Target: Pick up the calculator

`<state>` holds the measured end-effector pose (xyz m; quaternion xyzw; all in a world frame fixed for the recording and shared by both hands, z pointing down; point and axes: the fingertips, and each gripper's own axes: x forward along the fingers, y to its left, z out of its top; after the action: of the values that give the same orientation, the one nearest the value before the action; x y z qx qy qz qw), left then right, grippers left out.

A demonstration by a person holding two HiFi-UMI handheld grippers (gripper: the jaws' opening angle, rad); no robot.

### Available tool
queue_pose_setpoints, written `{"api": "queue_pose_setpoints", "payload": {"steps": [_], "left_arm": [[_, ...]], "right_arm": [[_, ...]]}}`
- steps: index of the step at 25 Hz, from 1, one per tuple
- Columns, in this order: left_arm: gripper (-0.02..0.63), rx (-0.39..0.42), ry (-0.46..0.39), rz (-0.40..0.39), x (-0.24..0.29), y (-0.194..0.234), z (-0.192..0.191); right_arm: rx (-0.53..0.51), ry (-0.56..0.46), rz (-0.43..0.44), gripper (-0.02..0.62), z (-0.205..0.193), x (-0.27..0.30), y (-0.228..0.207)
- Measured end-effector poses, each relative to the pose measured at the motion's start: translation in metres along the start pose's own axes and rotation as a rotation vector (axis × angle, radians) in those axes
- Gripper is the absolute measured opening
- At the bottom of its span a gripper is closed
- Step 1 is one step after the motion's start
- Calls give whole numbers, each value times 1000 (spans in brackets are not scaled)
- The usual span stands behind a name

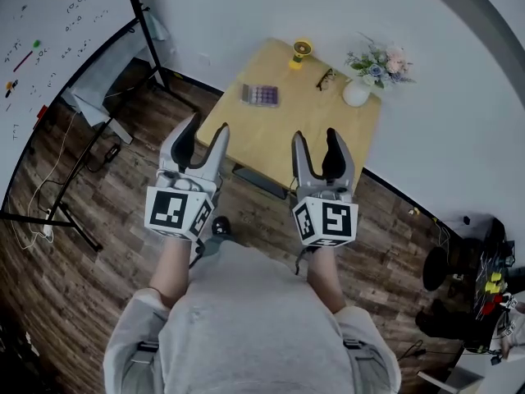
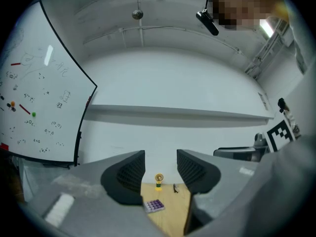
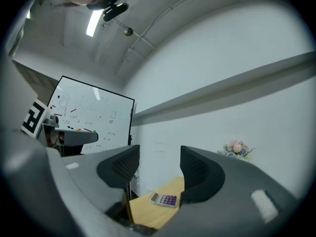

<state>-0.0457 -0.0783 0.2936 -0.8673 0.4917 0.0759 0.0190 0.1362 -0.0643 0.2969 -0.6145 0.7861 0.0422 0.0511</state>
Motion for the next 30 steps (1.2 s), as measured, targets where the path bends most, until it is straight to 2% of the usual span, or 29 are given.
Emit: {"api": "queue_pose_setpoints", "payload": {"steps": [12, 22, 30], "left_arm": [[198, -6, -2, -52, 58, 68, -5], [198, -14, 2, -103, 87, 113, -15], [198, -56, 41, -140, 102, 121, -36]], "right_arm": [[-4, -8, -61, 249, -8, 78, 7], [-1, -2, -109, 249, -20, 122, 19], [0, 47, -143, 249, -36, 131, 18]]}}
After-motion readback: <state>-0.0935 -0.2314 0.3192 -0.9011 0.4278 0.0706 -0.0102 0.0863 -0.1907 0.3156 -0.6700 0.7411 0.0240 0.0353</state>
